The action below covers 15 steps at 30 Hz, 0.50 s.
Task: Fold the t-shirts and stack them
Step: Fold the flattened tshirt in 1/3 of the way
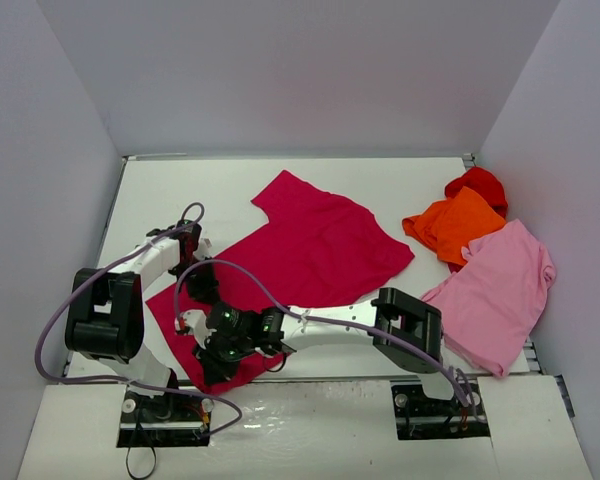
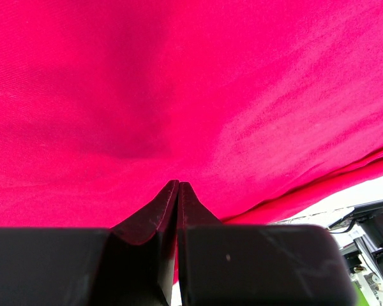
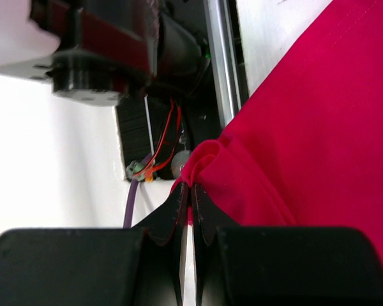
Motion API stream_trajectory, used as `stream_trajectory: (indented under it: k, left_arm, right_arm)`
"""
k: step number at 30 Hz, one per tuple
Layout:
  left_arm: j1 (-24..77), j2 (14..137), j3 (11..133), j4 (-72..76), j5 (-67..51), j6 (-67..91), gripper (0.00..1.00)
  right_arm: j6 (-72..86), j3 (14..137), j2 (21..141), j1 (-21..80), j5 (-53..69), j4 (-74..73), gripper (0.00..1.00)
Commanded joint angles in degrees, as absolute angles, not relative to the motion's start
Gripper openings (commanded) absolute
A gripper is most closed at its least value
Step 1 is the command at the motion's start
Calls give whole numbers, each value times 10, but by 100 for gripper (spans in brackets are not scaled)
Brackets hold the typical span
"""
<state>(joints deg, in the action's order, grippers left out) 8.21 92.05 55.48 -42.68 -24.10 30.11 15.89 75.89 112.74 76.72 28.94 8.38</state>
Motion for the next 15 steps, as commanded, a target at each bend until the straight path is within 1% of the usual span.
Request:
stream_trajectory:
  k: [1, 8, 15]
  left_arm:
    - [85, 918, 569, -437, -241, 294, 0]
    - [84, 918, 569, -436, -242, 293, 0]
    - [85, 922, 572, -434, -243, 292, 0]
  right_arm:
    - [136, 813, 1147, 753, 291, 113, 0]
    - [125, 849, 1192, 738, 280, 114, 0]
    - [124, 872, 1195, 708, 263, 122, 0]
